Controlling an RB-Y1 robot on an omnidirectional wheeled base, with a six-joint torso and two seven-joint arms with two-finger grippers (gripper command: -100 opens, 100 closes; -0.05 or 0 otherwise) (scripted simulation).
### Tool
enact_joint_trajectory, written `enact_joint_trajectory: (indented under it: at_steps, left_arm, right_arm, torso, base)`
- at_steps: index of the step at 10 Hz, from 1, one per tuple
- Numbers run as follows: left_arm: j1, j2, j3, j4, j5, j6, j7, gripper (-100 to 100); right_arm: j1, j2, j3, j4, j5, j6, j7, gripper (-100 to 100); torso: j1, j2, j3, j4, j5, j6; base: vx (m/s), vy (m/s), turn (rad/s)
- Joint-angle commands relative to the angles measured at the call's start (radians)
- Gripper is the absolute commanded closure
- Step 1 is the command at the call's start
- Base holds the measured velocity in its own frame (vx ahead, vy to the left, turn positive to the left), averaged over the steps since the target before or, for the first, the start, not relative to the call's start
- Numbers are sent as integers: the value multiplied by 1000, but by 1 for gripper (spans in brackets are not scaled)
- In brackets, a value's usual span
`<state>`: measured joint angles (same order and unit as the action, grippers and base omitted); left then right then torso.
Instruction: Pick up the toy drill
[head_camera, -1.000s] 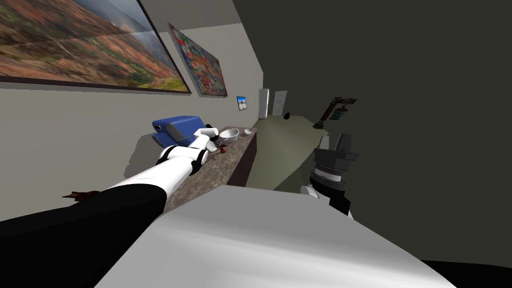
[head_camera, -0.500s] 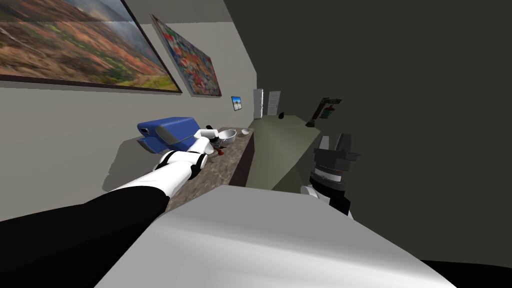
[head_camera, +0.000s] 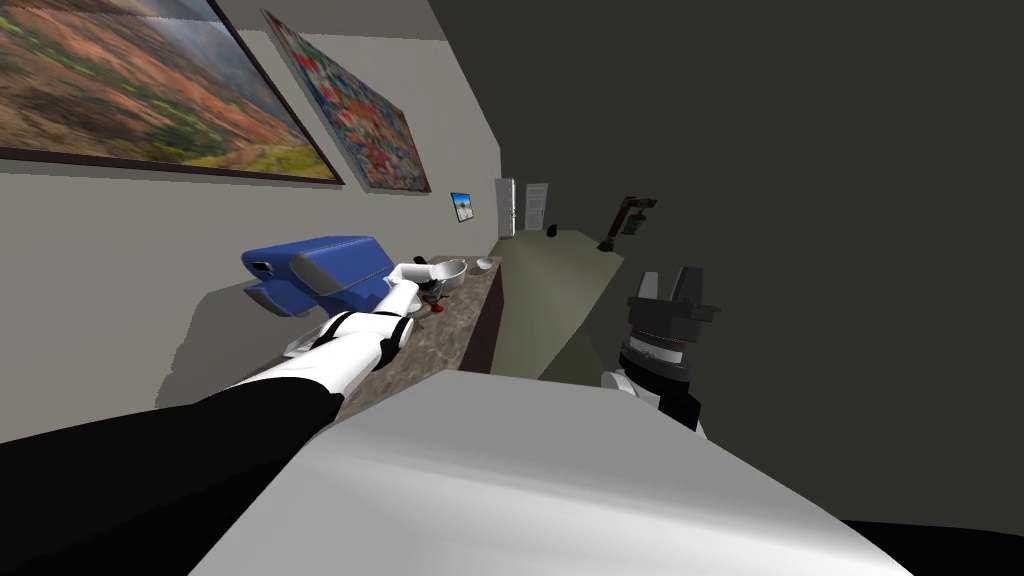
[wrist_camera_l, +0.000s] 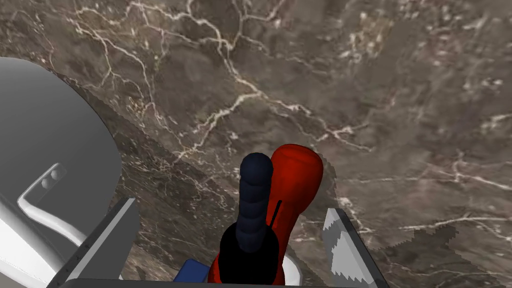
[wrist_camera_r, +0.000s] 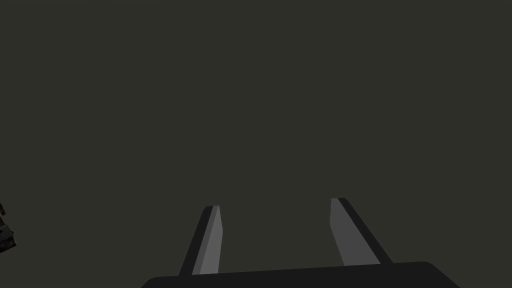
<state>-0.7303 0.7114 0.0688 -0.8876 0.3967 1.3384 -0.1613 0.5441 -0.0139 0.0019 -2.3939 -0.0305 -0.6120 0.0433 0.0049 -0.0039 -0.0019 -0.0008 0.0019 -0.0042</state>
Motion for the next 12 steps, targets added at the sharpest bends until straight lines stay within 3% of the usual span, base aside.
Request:
enact_joint_trajectory:
  at_steps: [1, 2, 3, 4, 5, 7, 12]
  left_arm:
    - [6, -1, 0, -50, -2, 14, 13, -100]
    - [6, -1, 0, -87, -2, 14, 13, -100]
    - [6, -1, 0, -87, -2, 14, 13, -100]
    - [52, -8, 17, -120, -30, 57, 61, -100]
    - [74, -8, 17, -138, -30, 74, 79, -100]
    - [74, -8, 17, -195, -30, 75, 88, -100]
    - [74, -8, 17, -207, -30, 75, 88, -100]
  right_arm:
    - [0, 0, 0, 0, 0, 0, 0, 0]
    - [0, 0, 0, 0, 0, 0, 0, 0]
    - [0, 0, 0, 0, 0, 0, 0, 0]
    - [0, 0, 0, 0, 0, 0, 0, 0]
    - [0, 0, 0, 0, 0, 0, 0, 0]
    - [0, 0, 0, 0, 0, 0, 0, 0]
    - [0, 0, 0, 0, 0, 0, 0, 0]
  torso:
    - [0, 0, 0, 0, 0, 0]
    - [-1, -1, -1, 0, -1, 1]
    - [-2, -2, -1, 0, -1, 1]
    - [-2, -2, -1, 0, -1, 0]
    - [-1, -1, -1, 0, 0, 0]
    - [-1, -2, -1, 0, -1, 0]
    - [-1, -2, -1, 0, -1, 0]
  base:
    - [3, -4, 10]
    - [0, 0, 0]
    - [0, 0, 0]
    - [-5, 3, -38]
    - [0, 0, 0]
    - [0, 0, 0]
    - [1, 1, 2]
